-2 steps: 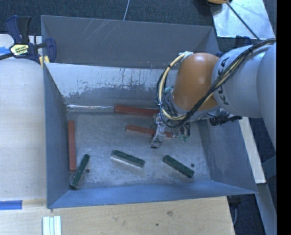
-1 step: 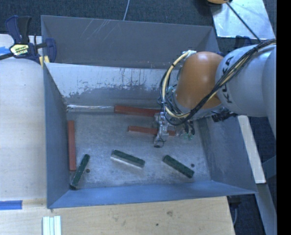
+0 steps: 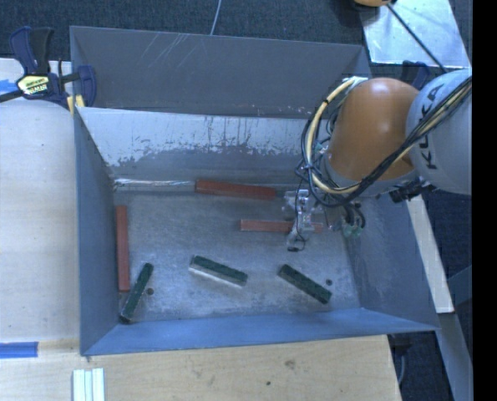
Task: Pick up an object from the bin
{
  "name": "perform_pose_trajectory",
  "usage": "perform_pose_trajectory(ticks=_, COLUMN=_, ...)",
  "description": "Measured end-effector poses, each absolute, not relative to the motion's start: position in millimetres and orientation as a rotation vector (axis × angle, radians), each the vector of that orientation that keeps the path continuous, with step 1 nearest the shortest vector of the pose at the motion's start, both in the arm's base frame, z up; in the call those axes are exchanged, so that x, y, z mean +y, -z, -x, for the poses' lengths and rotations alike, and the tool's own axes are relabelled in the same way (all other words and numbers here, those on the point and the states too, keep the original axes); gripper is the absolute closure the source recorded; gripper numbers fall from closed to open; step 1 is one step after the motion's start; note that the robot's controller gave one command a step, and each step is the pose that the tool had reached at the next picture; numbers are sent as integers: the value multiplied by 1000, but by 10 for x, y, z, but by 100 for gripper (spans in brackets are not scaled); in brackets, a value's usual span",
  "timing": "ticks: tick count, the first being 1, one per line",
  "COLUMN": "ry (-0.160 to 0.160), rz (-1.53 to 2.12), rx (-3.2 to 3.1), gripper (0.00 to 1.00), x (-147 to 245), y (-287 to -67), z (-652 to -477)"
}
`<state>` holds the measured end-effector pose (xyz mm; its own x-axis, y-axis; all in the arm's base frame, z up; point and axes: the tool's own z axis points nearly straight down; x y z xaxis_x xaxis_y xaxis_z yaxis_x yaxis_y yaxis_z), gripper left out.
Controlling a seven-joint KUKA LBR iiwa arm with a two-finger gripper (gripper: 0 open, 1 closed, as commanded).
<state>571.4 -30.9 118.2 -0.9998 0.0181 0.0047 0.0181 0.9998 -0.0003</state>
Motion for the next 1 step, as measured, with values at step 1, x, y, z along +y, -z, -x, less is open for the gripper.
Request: perform_pose_trajectory(ticks=1, ry=1, rz=186, rx=-3139, gripper=100, x=-106, y=-2278, z=-5713)
